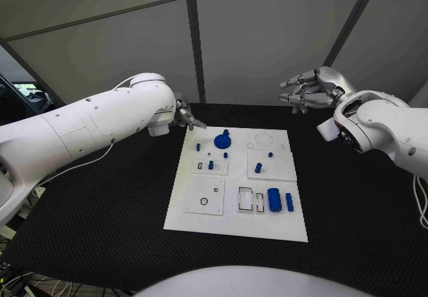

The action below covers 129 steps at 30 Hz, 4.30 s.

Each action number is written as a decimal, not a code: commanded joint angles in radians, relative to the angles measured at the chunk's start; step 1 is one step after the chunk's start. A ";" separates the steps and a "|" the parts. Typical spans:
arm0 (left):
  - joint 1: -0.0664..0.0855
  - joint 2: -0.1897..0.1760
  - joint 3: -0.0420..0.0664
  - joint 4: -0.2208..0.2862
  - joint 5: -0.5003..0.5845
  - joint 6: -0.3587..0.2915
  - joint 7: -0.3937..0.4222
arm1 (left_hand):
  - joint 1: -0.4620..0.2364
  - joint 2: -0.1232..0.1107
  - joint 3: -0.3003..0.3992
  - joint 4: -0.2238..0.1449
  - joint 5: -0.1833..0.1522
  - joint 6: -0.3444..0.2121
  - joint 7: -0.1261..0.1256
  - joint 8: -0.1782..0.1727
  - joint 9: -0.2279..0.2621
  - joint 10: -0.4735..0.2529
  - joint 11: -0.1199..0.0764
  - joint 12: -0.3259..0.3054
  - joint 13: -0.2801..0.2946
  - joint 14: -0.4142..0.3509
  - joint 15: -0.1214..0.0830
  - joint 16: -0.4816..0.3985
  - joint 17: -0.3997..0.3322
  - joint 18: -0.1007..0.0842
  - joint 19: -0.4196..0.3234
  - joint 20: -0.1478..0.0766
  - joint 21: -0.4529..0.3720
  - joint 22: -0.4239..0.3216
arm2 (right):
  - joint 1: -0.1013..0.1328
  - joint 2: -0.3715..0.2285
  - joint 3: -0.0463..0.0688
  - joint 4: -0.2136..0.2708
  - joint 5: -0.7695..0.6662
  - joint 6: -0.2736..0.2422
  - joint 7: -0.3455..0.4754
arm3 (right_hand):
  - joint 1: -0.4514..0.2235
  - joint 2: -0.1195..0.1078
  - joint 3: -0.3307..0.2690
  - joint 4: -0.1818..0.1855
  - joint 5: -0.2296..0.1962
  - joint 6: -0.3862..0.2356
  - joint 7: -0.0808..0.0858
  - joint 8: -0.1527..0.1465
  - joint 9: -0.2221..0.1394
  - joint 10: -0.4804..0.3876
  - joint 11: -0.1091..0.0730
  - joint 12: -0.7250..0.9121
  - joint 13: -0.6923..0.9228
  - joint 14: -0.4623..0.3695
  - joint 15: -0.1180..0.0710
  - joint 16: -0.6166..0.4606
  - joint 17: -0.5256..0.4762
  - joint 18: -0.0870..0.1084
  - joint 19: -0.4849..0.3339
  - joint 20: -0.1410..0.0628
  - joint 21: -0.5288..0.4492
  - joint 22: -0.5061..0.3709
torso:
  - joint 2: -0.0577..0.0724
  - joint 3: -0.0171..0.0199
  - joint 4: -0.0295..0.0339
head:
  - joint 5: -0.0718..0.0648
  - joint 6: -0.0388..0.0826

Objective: Assemble the parts on the task board

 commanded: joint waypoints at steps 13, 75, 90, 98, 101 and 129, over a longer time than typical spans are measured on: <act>-0.018 0.097 -0.032 -0.165 0.002 0.093 0.013 | 0.014 0.020 -0.021 -0.001 0.004 0.028 -0.001 -0.004 -0.018 0.004 -0.001 0.007 0.006 0.071 0.004 -0.002 0.157 -0.008 0.027 0.007 0.003 0.051 | 0.002 0.013 0.000 -0.006 -0.007 0.008 0.007 | 0.001 -0.005 0.004 0.001 0.006 -0.006 -0.001 0.004 0.000 -0.003 0.004 -0.004 -0.002 0.000 0.002 -0.002 0.001 0.012 0.002 0.001 -0.005 -0.002 | 0.004 -0.0019 -0.0065 | 0.007 -0.001; -0.040 0.097 -0.035 -0.129 0.027 0.155 0.029 | 0.186 0.093 0.007 -0.029 0.009 0.075 -0.021 0.041 -0.034 0.011 -0.019 0.014 0.005 0.071 -0.010 -0.003 0.157 -0.011 0.033 -0.005 0.013 0.071 | 0.002 0.024 0.000 -0.018 -0.009 0.013 0.006 | 0.001 -0.003 0.007 0.002 0.007 -0.006 0.000 0.004 0.000 -0.003 0.004 -0.004 -0.002 0.001 0.003 -0.004 0.003 0.012 0.002 0.001 -0.007 -0.003 | 0.004 -0.0001 -0.0044 | 0.004 -0.012; -0.040 0.098 -0.035 -0.143 0.041 0.156 0.028 | 0.284 0.141 0.106 -0.071 0.013 0.064 -0.027 0.038 -0.042 0.006 -0.025 0.006 0.000 0.071 -0.016 -0.003 0.157 -0.011 0.033 -0.010 0.013 0.074 | 0.002 0.024 0.000 -0.018 -0.009 0.013 0.006 | 0.002 -0.002 0.009 0.002 0.008 -0.006 0.000 0.005 0.000 -0.003 0.003 -0.003 -0.003 0.002 0.002 -0.002 0.006 0.012 0.003 0.001 -0.008 -0.003 | 0.005 0.0000 -0.0055 | 0.001 -0.016; -0.040 0.100 -0.035 -0.147 0.045 0.158 0.033 | 0.312 0.107 0.310 -0.108 0.014 0.052 -0.019 0.046 -0.042 0.007 -0.023 -0.004 -0.006 0.070 -0.014 -0.003 0.157 -0.011 0.032 -0.012 0.012 0.077 | 0.002 0.023 0.000 -0.017 -0.009 0.014 0.005 | 0.002 -0.002 0.009 0.002 0.008 -0.006 0.000 0.005 0.000 -0.003 0.003 -0.003 -0.003 0.002 0.002 -0.002 0.006 0.012 0.003 0.001 -0.008 -0.003 | 0.004 0.0003 -0.0042 | 0.001 -0.018; -0.040 0.098 -0.035 -0.148 0.065 0.152 0.034 | 0.288 0.084 0.410 -0.119 0.016 0.053 -0.021 0.058 -0.036 0.016 -0.025 -0.002 -0.004 0.071 -0.012 -0.002 0.157 -0.010 0.031 -0.008 0.008 0.074 | 0.002 0.024 0.000 -0.018 -0.009 0.016 0.005 | 0.001 -0.002 0.010 0.002 0.008 -0.006 0.000 0.005 0.000 -0.003 0.004 -0.003 -0.003 0.002 0.002 -0.002 0.007 0.012 0.003 0.001 -0.009 -0.003 | 0.003 0.0003 -0.0040 | 0.003 -0.019; -0.055 -0.143 -0.043 0.247 0.181 -0.100 0.011 | 0.130 -0.012 0.697 -0.228 0.009 0.048 -0.030 0.133 0.004 0.059 -0.030 0.014 0.022 0.071 -0.020 -0.001 0.159 -0.008 0.031 -0.016 -0.005 0.067 | 0.002 0.024 0.000 -0.030 -0.009 0.023 0.005 | -0.003 -0.003 0.010 0.005 0.007 -0.004 0.000 0.006 0.001 -0.002 0.004 -0.002 -0.003 0.003 0.003 -0.004 0.007 0.012 0.004 0.001 -0.010 -0.004 | 0.001 0.0001 0.0028 | 0.017 -0.019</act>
